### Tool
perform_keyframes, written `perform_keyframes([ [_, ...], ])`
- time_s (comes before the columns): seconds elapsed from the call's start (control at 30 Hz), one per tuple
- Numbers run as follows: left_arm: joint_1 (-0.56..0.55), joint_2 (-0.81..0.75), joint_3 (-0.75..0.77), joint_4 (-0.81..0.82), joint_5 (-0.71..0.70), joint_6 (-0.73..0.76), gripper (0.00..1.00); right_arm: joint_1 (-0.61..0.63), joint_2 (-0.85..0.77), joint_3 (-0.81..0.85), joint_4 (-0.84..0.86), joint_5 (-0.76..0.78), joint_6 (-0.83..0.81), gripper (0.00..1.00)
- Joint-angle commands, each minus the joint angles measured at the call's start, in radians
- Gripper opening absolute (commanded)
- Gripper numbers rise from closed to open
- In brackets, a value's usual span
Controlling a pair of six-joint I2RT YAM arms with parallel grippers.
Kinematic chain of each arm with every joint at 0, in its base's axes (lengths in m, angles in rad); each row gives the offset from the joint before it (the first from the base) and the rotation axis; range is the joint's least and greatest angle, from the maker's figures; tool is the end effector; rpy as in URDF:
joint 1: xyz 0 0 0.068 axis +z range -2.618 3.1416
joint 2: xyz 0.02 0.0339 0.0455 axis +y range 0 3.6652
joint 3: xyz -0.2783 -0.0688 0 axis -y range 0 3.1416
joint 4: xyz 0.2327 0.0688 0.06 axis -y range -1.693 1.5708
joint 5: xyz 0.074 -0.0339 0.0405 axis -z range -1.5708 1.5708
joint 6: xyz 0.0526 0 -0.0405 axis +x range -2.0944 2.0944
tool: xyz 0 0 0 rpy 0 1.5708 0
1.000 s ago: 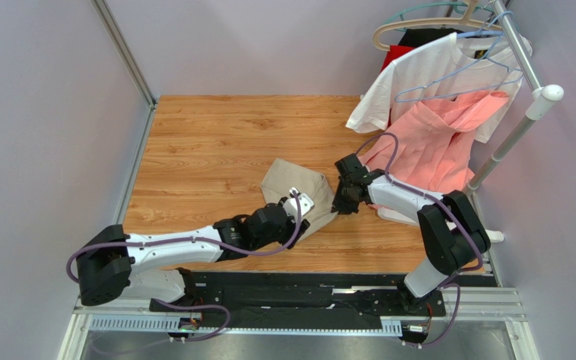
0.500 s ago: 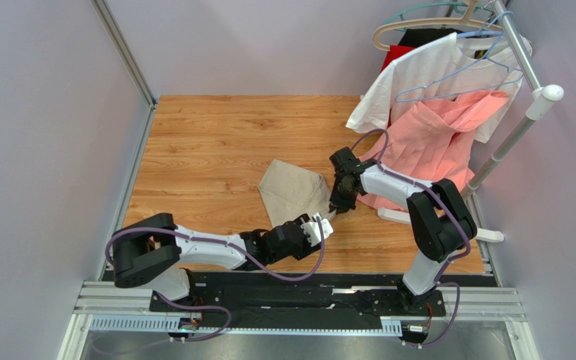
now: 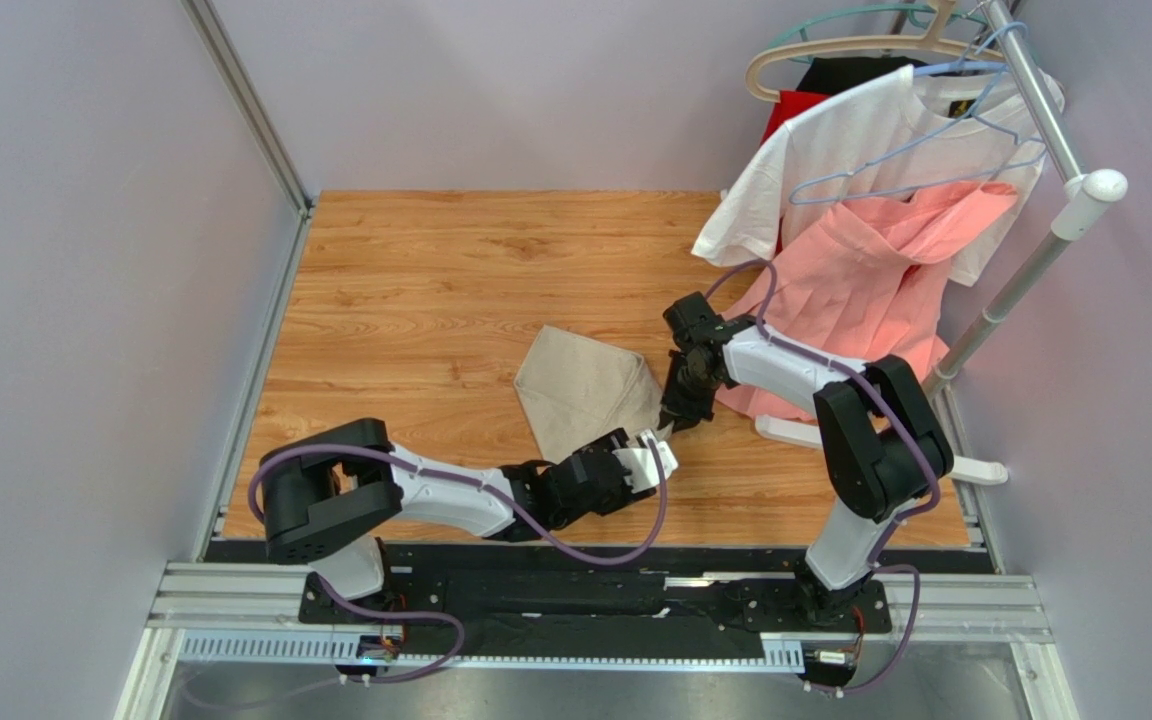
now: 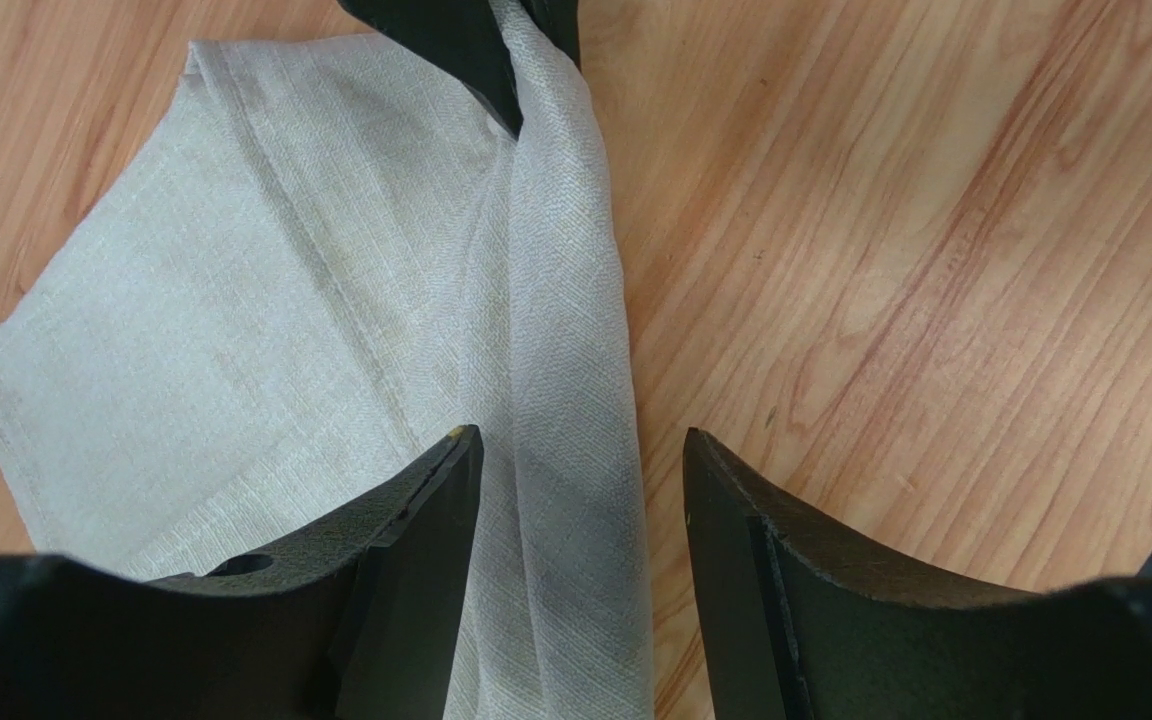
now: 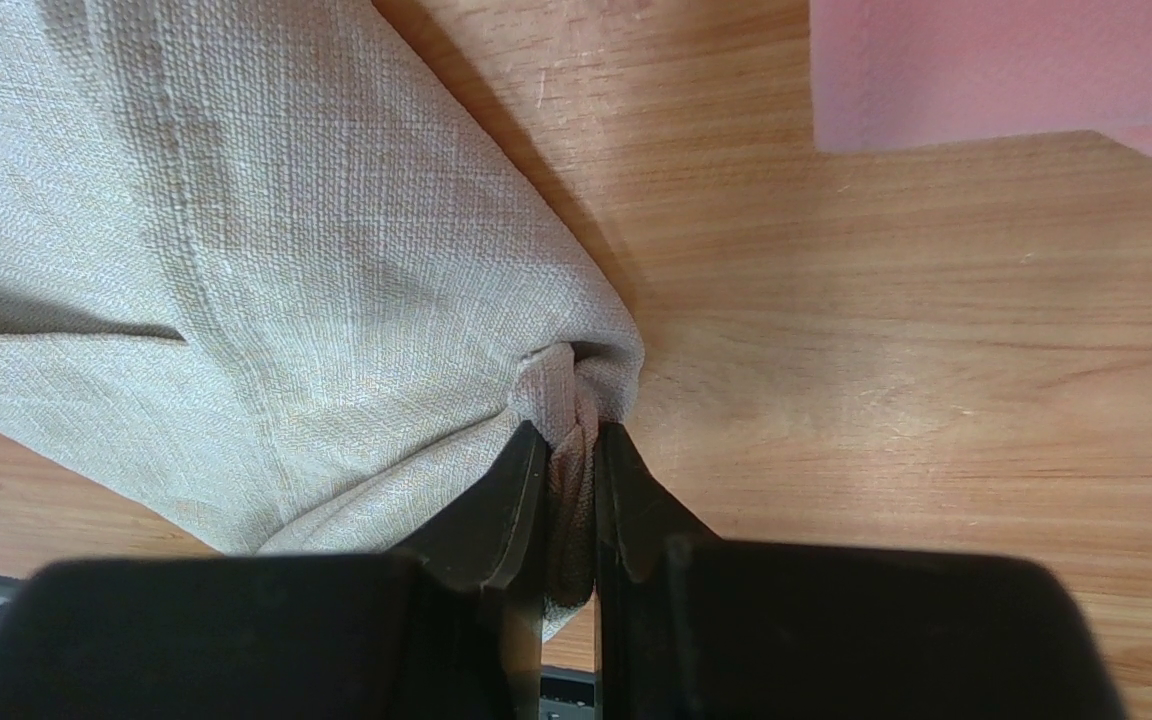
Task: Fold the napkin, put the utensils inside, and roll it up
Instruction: Roll the napkin with the utensil
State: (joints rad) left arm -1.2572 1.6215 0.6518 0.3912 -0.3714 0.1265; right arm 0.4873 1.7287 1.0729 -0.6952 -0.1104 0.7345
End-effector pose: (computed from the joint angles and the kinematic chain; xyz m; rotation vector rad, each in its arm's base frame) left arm 0.1163 -0.2968 0.1662 1.1790 1.7590 -0.2767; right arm 0.2732 0.1514 0.1708 0.3526 2.9866 0.3265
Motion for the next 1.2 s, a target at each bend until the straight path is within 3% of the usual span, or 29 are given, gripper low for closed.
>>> perform_keyframes([
  [0.0, -0.013, 0.020, 0.037, 0.031, -0.043, 0.030, 0.59, -0.012, 0.006, 0.041, -0.029, -0.055, -0.024, 0.00],
  [0.17, -0.015, 0.040, 0.045, 0.015, -0.034, 0.021, 0.54, -0.018, 0.015, 0.045, -0.046, -0.061, -0.030, 0.00],
  [0.4, -0.022, 0.075, 0.066, -0.017, -0.043, 0.021, 0.31, -0.023, 0.022, 0.042, -0.044, -0.087, -0.035, 0.00],
  [0.7, -0.022, 0.127, 0.109, -0.103, -0.038, -0.004, 0.32, -0.029, 0.015, 0.050, -0.052, -0.106, -0.044, 0.00],
  [0.83, -0.022, 0.143, 0.124, -0.123, -0.029, -0.016, 0.10, -0.033, 0.011, 0.042, -0.050, -0.110, -0.052, 0.00],
  [0.87, -0.022, 0.141, 0.126, -0.126, -0.027, -0.019, 0.00, -0.035, 0.005, 0.035, -0.049, -0.110, -0.052, 0.00],
  [1.0, -0.022, 0.114, 0.126, -0.162, 0.017, -0.048, 0.00, -0.062, -0.043, 0.006, -0.024, -0.129, -0.047, 0.00],
  [1.1, -0.021, 0.078, 0.121, -0.199, 0.086, -0.079, 0.00, -0.096, -0.104, -0.022, -0.004, -0.167, -0.058, 0.16],
  [1.13, -0.010, 0.068, 0.121, -0.213, 0.116, -0.097, 0.00, -0.120, -0.125, -0.028, 0.002, -0.178, -0.066, 0.33],
  [1.17, -0.001, 0.051, 0.118, -0.225, 0.196, -0.108, 0.00, -0.137, -0.145, -0.039, 0.008, -0.189, -0.069, 0.39],
])
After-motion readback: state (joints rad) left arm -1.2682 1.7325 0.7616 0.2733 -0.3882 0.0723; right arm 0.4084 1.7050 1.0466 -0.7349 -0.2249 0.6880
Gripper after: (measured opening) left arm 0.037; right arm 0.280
